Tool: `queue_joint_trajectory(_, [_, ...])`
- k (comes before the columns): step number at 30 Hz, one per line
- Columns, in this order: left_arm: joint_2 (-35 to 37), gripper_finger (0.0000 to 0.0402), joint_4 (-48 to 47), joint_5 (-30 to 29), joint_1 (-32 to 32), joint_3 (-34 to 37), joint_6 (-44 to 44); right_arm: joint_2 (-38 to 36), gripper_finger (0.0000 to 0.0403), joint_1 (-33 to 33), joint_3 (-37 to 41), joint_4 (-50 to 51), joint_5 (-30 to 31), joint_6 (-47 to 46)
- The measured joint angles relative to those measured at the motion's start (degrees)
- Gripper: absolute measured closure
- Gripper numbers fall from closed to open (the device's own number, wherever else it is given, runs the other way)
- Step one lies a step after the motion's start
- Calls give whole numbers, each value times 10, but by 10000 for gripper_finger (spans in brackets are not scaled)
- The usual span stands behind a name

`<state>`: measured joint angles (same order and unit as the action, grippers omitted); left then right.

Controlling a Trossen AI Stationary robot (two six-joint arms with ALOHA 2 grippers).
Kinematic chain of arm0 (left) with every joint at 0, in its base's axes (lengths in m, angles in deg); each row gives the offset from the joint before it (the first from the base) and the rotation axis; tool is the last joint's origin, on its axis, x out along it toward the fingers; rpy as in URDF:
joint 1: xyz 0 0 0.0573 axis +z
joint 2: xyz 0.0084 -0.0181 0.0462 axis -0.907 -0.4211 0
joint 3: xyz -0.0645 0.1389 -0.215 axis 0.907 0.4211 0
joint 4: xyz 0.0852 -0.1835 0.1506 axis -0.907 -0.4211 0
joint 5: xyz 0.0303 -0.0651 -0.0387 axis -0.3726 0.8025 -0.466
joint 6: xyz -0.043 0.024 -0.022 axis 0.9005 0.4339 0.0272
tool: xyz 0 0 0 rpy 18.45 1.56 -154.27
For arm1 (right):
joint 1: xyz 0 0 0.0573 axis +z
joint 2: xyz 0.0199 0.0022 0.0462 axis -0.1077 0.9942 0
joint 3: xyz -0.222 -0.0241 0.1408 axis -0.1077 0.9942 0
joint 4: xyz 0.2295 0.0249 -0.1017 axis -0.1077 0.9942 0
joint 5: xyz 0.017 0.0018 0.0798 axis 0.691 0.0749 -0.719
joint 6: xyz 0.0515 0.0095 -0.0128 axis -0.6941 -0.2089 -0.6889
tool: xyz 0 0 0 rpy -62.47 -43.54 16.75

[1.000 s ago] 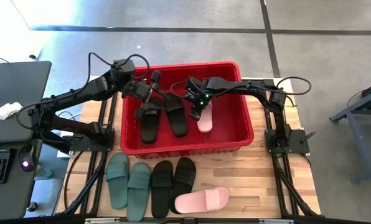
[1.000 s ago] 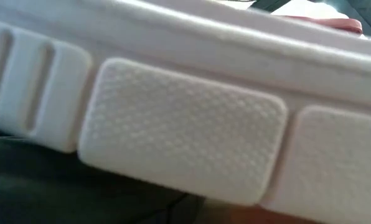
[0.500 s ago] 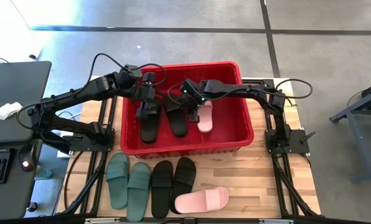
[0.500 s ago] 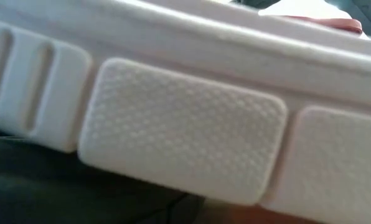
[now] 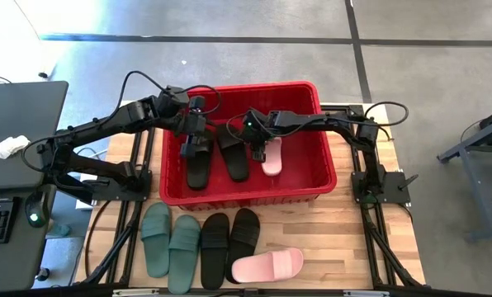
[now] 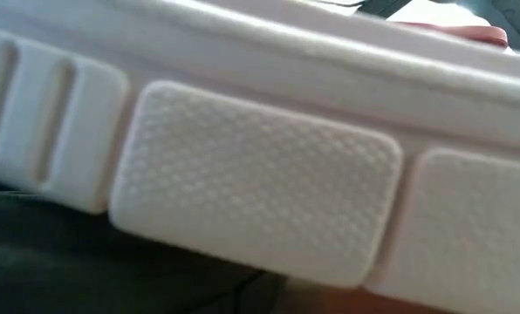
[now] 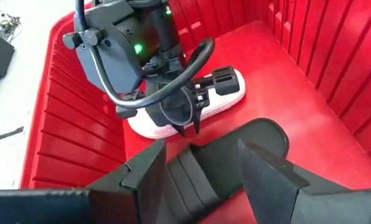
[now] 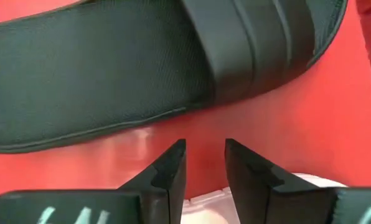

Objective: Pick and place slides into bin
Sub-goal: Adjust the black slipper in the red bin

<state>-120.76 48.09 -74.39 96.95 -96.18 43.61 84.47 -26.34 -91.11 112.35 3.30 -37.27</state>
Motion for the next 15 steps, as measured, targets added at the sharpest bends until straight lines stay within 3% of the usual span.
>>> queue_joint_trajectory(15, [0, 220, 0, 0, 0, 0, 1, 18, 304, 29, 5, -52, -4, 17])
